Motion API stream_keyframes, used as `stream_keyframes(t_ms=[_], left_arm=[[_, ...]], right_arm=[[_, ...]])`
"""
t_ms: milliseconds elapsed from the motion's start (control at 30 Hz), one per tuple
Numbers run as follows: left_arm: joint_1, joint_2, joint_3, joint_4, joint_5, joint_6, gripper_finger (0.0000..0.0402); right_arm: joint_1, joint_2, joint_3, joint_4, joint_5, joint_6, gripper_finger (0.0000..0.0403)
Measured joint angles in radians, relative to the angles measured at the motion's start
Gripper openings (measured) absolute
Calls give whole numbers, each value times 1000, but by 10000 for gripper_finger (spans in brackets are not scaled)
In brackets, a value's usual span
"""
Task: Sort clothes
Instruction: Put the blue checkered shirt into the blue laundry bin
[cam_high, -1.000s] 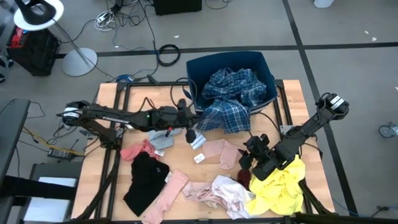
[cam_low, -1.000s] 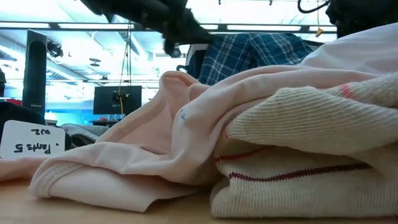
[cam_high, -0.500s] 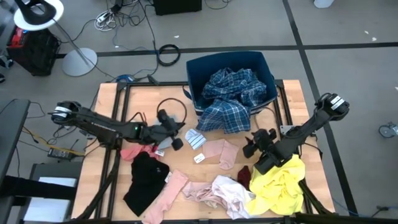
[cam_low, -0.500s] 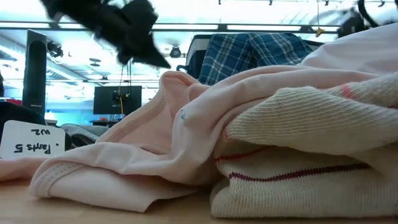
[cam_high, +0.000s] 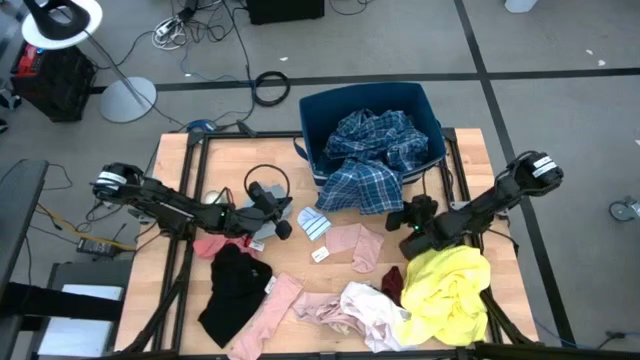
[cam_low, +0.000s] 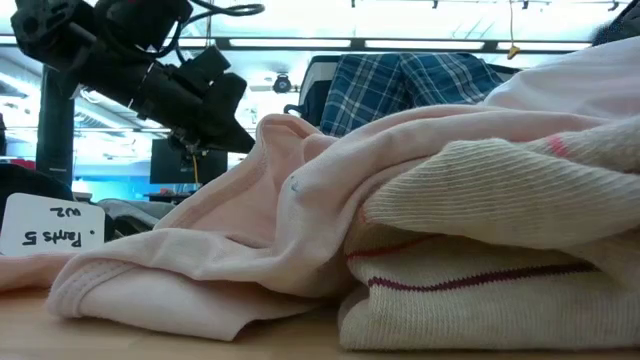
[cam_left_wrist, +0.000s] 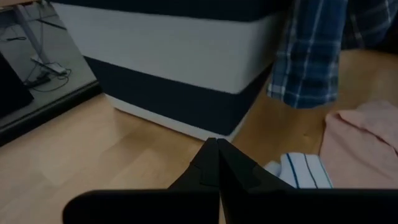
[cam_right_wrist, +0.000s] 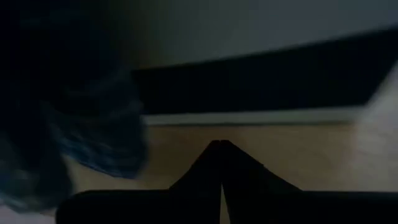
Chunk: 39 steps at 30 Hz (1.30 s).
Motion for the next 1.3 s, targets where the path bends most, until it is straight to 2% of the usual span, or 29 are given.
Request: stream_keyframes(t_ms=[167,367,600,733,967,1067,1167,1300], left_arm=[[-2,4,0,3,16,0,0],[-2,4,0,-5,64,-1,0],[-3,4,0,-14,69,-1,0],[-3,4,0,-14,70,-1,0],[-2,4,0,-15,71,-1,0],[-2,4,0,-15,75,0,0],[-3,4,0,-14,78,0,0],[-3,4,0,-15,80,0,0]], right_arm=[[-108,0,3,393,6,-457,3],[-179,0,3,883,-119,-979,2],[-182,0,4,1346,-198,-1361,1],[-182,0,63,1476,-234,-1543,1],[-246,0,327,1458,-262,-1964,0],[-319,0,462,1318,-260,-2064,0],[-424,0,599,997,-258,-2006,0],[-599,0,779,427,-328,-1642,0]])
